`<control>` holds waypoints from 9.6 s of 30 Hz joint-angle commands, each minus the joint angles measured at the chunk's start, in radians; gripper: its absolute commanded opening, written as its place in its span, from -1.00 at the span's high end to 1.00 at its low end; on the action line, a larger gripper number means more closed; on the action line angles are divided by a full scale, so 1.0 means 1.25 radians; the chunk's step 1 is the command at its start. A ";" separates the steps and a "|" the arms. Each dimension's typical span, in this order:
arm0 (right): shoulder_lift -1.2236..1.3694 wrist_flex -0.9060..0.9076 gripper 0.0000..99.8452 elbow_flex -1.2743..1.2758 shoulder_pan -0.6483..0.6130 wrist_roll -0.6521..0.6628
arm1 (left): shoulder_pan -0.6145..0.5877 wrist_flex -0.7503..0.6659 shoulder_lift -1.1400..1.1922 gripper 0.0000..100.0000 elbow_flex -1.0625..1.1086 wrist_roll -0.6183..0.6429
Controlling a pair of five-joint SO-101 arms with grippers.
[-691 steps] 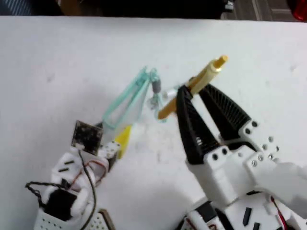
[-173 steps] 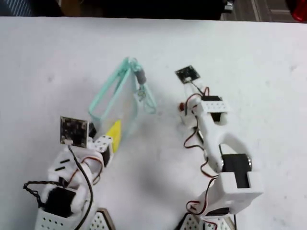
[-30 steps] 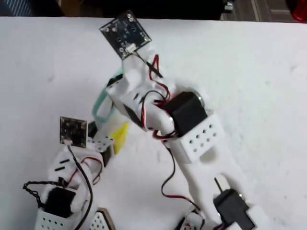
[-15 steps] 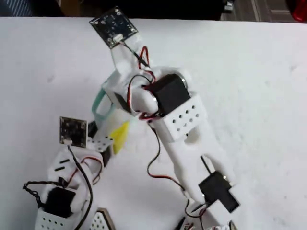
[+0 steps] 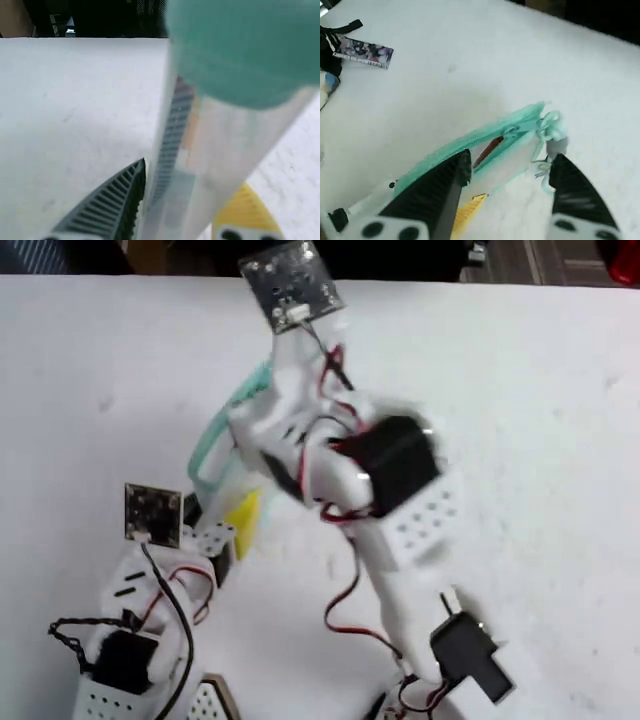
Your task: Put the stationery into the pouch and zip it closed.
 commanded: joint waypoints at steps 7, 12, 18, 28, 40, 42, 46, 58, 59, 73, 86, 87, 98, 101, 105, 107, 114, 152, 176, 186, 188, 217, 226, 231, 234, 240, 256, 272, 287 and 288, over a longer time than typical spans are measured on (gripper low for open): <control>0.018 -0.002 0.42 -0.044 -0.051 -0.096 | 0.006 -0.025 -0.007 0.57 -0.006 0.005; 0.091 0.009 0.42 -0.052 -0.047 -0.097 | 0.006 -0.025 -0.007 0.57 -0.006 0.005; 0.128 0.004 0.42 -0.118 -0.051 -0.098 | 0.006 -0.025 -0.007 0.57 -0.006 0.005; 0.138 -0.001 0.42 -0.177 -0.047 -0.141 | 0.006 -0.026 -0.007 0.57 -0.006 0.005; 0.223 0.004 0.43 -0.194 -0.051 -0.149 | 0.006 -0.026 -0.007 0.57 -0.006 0.005; 0.224 0.019 0.49 -0.188 -0.048 -0.146 | 0.006 -0.027 -0.007 0.57 -0.007 0.005; 0.223 0.020 0.89 -0.115 -0.031 -0.055 | 0.006 -0.021 -0.007 0.49 -0.012 0.005; 0.317 0.021 0.87 0.002 0.064 0.284 | 0.035 0.088 -0.007 0.36 -0.091 0.004; 0.330 0.021 0.87 0.002 0.064 0.296 | 0.033 0.088 -0.007 0.36 -0.091 0.004; 0.350 0.023 0.71 0.110 0.045 0.368 | -0.004 0.104 -0.007 0.35 -0.119 0.004; 0.268 0.020 0.96 -0.134 0.144 0.529 | -0.009 0.130 -0.007 0.36 -0.146 0.009; 0.262 0.020 0.96 -0.169 0.159 0.552 | -0.009 0.130 -0.007 0.36 -0.147 0.010; 0.252 0.015 0.96 -0.315 0.288 0.728 | -0.006 0.187 -0.007 0.35 -0.188 0.010; 0.246 0.008 0.96 -0.315 0.288 0.804 | -0.009 0.184 -0.007 0.36 -0.187 0.010; 0.233 0.024 0.96 -0.250 0.262 0.953 | -0.033 0.119 -0.007 0.36 -0.131 0.011; 0.206 0.024 0.96 -0.167 0.256 1.024 | -0.071 0.095 -0.007 0.36 -0.117 0.015; -0.003 0.023 0.96 0.303 0.230 1.269 | -0.161 0.090 -0.007 0.36 -0.118 0.095; -0.500 -0.476 0.96 0.939 0.149 1.305 | 0.107 0.139 -0.007 0.36 -0.119 0.038; -0.524 -0.620 0.96 1.077 0.121 0.993 | 0.096 0.071 -0.007 0.36 -0.128 0.044; -0.627 -0.641 0.96 1.080 0.118 0.885 | 0.078 0.228 -0.007 0.36 -0.330 -0.180; -0.636 -0.622 0.96 1.077 0.117 0.890 | 0.029 0.237 -0.007 0.36 -0.346 -0.261; -0.791 -0.147 0.96 0.706 -0.121 1.054 | 0.123 0.221 -0.003 0.26 -0.417 -0.365; -0.768 -0.153 0.96 0.705 -0.193 1.100 | 0.274 0.217 -0.004 0.26 -0.404 -0.306; -0.752 -0.180 0.96 0.705 -0.191 1.096 | 0.322 0.216 -0.006 0.29 -0.368 -0.301; -0.746 -0.207 0.96 0.709 -0.190 1.094 | 0.347 0.218 -0.007 0.45 -0.360 -0.301; -0.719 -0.222 0.96 0.716 -0.157 1.092 | 0.369 0.206 -0.007 0.96 -0.362 -0.303; -0.693 -0.241 0.64 0.755 -0.034 1.080 | 0.361 0.182 -0.007 0.95 -0.339 -0.296; -0.687 -0.418 0.52 0.755 0.085 1.015 | 0.176 -0.315 -0.007 0.95 -0.006 -0.261; -0.692 -0.490 0.52 0.993 -0.004 0.730 | 0.118 -0.388 -0.007 0.95 0.075 -0.122; -0.687 -0.497 0.52 0.995 -0.013 0.730 | 0.118 -0.388 -0.007 0.95 0.075 -0.122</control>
